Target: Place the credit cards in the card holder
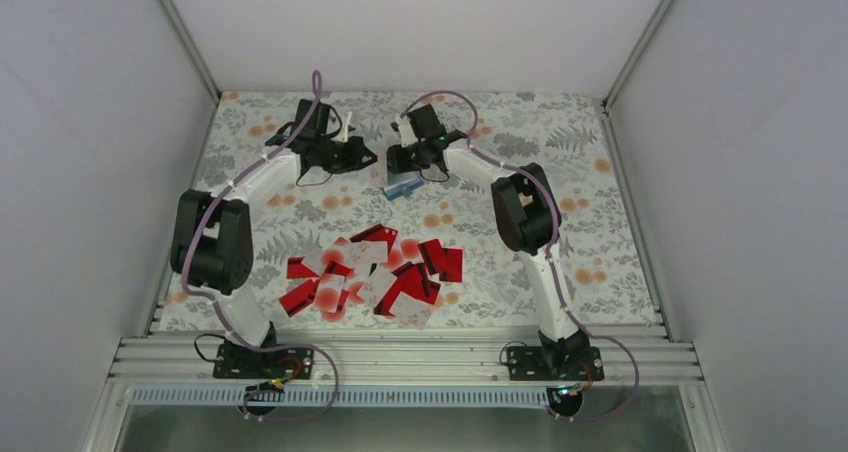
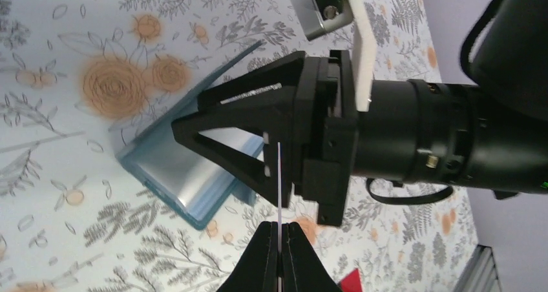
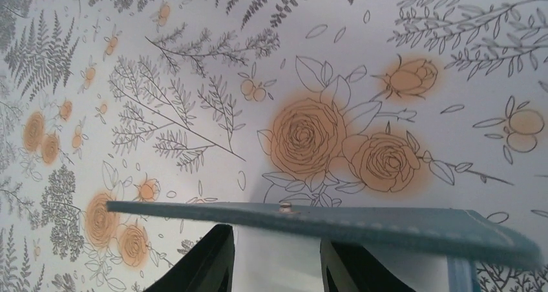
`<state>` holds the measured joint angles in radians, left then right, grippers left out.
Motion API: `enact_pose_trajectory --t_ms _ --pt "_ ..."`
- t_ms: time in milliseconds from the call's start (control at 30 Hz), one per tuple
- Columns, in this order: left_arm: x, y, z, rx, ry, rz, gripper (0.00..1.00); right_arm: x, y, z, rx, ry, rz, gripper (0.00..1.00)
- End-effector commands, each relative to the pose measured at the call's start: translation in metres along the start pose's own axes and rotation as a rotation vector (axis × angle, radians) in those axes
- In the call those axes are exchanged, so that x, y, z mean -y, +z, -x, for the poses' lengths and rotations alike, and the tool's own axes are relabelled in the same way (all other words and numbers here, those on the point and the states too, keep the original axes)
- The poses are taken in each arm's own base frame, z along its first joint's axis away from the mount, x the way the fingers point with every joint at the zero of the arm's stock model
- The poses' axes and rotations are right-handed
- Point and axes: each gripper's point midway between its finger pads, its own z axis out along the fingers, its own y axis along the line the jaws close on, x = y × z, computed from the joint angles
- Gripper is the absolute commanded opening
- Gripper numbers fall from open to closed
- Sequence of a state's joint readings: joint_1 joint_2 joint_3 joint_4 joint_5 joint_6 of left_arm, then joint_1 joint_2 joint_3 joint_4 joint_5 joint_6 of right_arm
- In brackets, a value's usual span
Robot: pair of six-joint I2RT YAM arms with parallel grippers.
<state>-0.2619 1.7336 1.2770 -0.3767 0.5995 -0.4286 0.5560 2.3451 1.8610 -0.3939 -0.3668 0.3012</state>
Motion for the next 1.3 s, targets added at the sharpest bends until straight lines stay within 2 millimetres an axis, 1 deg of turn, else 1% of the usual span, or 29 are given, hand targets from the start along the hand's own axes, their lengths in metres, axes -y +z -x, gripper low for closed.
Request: enact_pose_trajectory --t_ms 0,100,200,300,433,500,600,700,733,833,933,1000,1033,1100,1200,1267 --pt "0.007 0.007 0.027 0.045 0.124 -0.015 0.02 0.003 -0.008 0.010 0.009 0.007 -0.029 0.35" --pt "-0.004 0.017 0.035 0.041 0.145 0.014 0.02 0.019 -0.014 0.008 -0.001 0.065 -0.071 0.34" --pt "-0.013 0.032 0.039 0.025 0.149 0.022 0.02 0.026 -0.019 0.012 0.007 0.084 -0.062 0.34" --pt "-0.021 0.043 0.049 0.027 0.159 0.048 0.02 0.032 -0.019 0.019 0.015 0.086 -0.065 0.34" --pt "-0.028 0.057 0.063 0.025 0.181 0.063 0.02 0.042 -0.016 0.023 0.013 0.123 -0.048 0.33" --pt "-0.032 0.064 0.069 0.021 0.186 0.071 0.02 0.044 -0.015 0.023 0.012 0.131 -0.039 0.33" --pt "-0.035 0.071 0.078 0.022 0.194 0.080 0.02 0.044 -0.009 0.015 -0.014 0.141 -0.023 0.33" --pt "-0.038 0.079 0.084 0.014 0.200 0.085 0.02 0.043 -0.014 0.010 -0.023 0.138 -0.022 0.33" --pt "-0.043 0.083 0.082 -0.001 0.195 0.090 0.02 0.042 -0.017 0.007 -0.026 0.135 -0.022 0.33" --pt "-0.047 0.090 0.082 -0.016 0.194 0.089 0.02 0.036 -0.033 0.005 -0.017 0.123 -0.015 0.33" --pt "-0.052 0.095 0.078 -0.030 0.185 0.091 0.02 0.028 -0.048 -0.003 -0.023 0.103 -0.007 0.33" --pt "-0.055 0.097 0.075 -0.038 0.181 0.097 0.02 0.022 -0.054 -0.016 -0.045 0.093 0.009 0.33" --pt "-0.058 0.098 0.072 -0.045 0.178 0.100 0.02 0.015 -0.058 -0.019 -0.048 0.082 0.030 0.34" --pt "-0.062 0.101 0.067 -0.058 0.170 0.105 0.02 0.001 -0.059 -0.030 -0.065 0.065 0.076 0.35" --pt "-0.066 0.104 0.062 -0.072 0.156 0.113 0.02 -0.024 -0.055 -0.040 -0.090 0.021 0.138 0.37" --pt "-0.071 0.106 0.059 -0.080 0.143 0.128 0.02 -0.032 -0.051 -0.045 -0.106 0.003 0.147 0.40"
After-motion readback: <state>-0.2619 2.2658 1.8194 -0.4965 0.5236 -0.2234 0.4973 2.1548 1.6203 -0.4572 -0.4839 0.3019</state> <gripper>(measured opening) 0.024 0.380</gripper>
